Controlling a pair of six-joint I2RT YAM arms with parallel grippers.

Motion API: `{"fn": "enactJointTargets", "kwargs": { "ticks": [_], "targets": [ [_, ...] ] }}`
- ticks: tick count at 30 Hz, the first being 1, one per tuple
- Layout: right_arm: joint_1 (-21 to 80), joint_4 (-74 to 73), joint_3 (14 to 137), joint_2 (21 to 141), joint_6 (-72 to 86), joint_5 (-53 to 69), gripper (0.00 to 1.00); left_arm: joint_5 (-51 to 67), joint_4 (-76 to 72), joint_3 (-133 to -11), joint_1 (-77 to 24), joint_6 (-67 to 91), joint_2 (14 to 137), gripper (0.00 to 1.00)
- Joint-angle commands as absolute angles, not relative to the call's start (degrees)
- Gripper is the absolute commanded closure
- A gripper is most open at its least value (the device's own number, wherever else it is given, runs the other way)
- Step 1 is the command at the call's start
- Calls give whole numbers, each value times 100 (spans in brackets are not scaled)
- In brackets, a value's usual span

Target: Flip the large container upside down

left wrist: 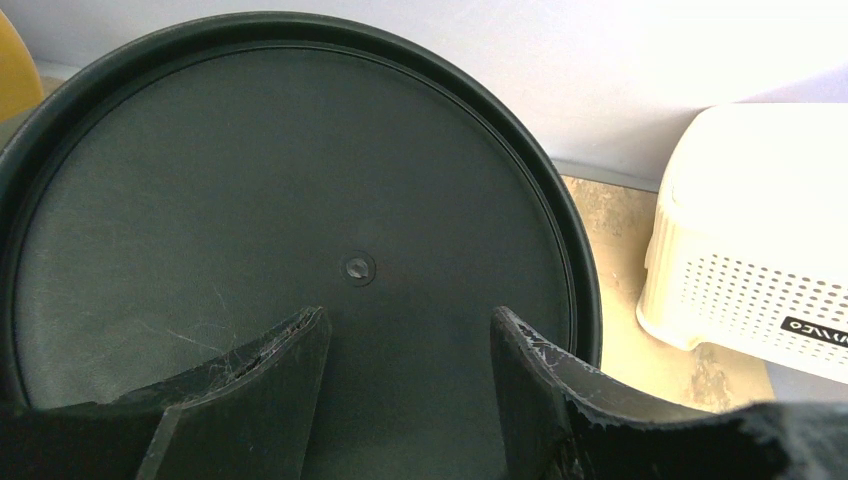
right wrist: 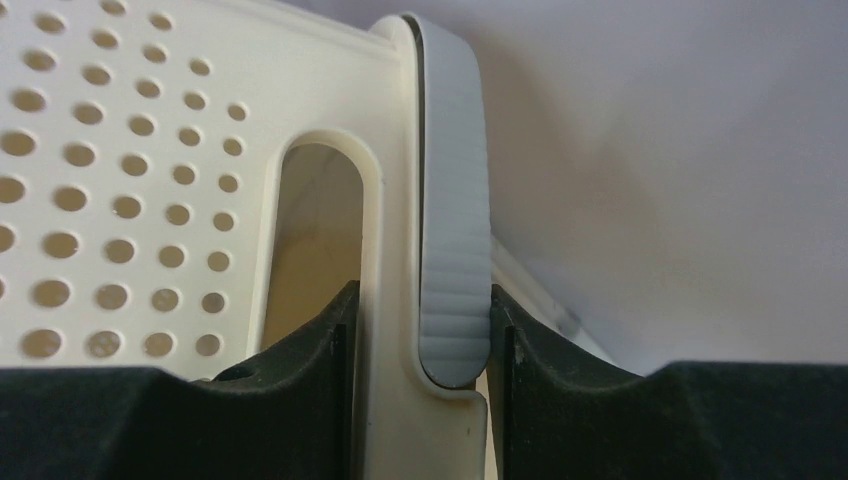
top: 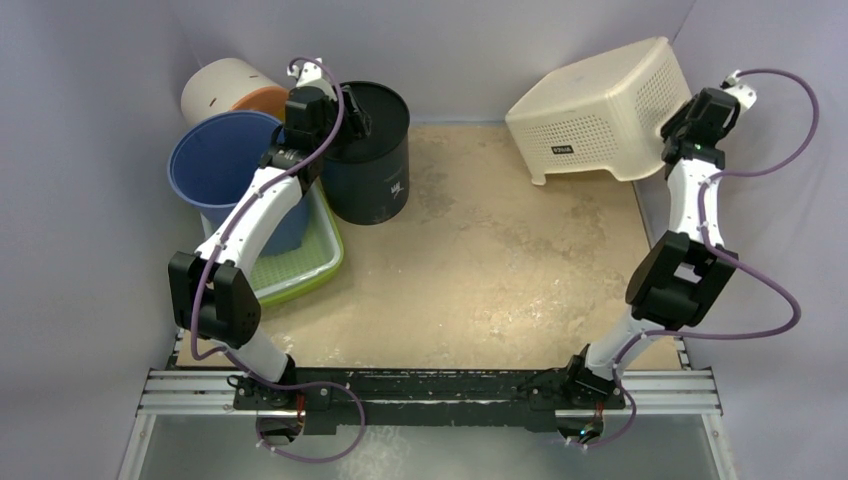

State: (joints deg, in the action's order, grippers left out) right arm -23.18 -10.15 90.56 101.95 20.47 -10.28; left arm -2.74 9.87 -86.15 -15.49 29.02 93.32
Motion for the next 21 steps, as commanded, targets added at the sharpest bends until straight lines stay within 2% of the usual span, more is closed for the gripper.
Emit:
{"fn": "enactJointTargets", "kwargs": {
  "ticks": [1,6,21],
  "targets": [
    [-1729,-3850,7915,10451,896,-637,57,-127,620,-8789,-1512,3026,9306,41],
    [-1427,-3859,7725,10073,915,-628,57,-116,568,-8634,-1509,3058,9253,41],
    [-690,-3794,7146,9982,890,-220,59,-198,554,-8346,-1499,3126,8966,41]
  ]
}}
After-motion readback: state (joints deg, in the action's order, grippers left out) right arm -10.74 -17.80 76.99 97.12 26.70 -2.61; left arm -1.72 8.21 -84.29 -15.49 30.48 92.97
